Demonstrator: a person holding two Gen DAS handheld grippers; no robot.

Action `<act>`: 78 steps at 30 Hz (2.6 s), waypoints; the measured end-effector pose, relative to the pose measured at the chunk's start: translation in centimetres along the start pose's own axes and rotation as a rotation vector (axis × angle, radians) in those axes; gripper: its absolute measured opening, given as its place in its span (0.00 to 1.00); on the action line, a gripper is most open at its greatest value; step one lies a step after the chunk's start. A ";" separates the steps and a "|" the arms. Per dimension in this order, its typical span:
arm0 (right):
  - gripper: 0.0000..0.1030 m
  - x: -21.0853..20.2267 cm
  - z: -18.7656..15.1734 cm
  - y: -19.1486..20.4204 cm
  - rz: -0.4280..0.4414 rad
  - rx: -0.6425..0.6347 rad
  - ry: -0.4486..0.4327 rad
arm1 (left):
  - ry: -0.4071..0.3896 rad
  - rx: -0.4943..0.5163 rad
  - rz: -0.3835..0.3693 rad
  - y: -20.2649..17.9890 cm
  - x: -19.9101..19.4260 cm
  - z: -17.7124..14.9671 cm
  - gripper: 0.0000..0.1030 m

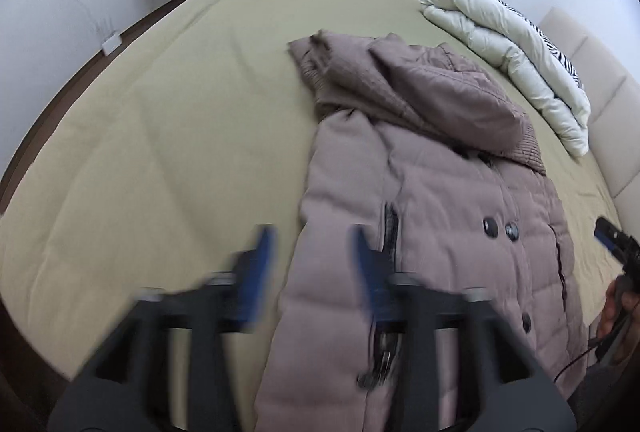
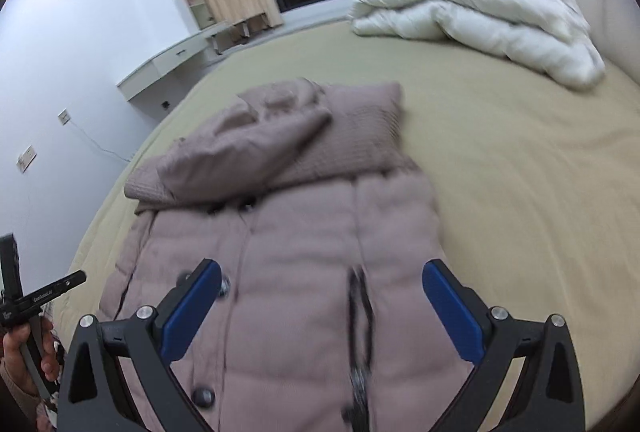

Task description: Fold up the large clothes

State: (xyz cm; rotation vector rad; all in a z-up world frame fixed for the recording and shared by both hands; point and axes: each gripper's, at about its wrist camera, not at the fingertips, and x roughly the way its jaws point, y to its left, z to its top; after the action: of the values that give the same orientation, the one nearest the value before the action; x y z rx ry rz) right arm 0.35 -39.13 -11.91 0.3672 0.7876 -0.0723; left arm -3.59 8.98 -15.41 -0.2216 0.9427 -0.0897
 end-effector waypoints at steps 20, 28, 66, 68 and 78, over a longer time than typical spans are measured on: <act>1.00 -7.7 -9.5 -7.9 -0.058 0.149 0.163 | 0.163 0.071 0.049 2.3 -5.2 -11.3 0.77; 0.98 -7.0 -12.2 -9.6 0.013 0.171 0.273 | 0.226 0.123 0.050 3.5 -5.4 -13.2 0.77; 0.44 -5.1 -16.0 -6.8 0.190 0.042 0.518 | 0.512 0.006 -0.227 5.0 0.6 -18.0 0.35; 0.35 -5.1 -16.0 -6.7 0.199 0.047 0.521 | 0.505 0.001 -0.233 4.7 0.4 -18.0 0.26; 0.11 -8.0 -14.0 -6.8 0.282 0.120 0.374 | 0.414 -0.029 -0.308 3.6 -4.7 -15.8 0.04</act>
State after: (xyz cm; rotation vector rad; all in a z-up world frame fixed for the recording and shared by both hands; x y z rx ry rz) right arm -16.23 -41.17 -17.34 0.6137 1.0949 0.2203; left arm -19.21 10.92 -21.41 -0.3840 1.3162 -0.4180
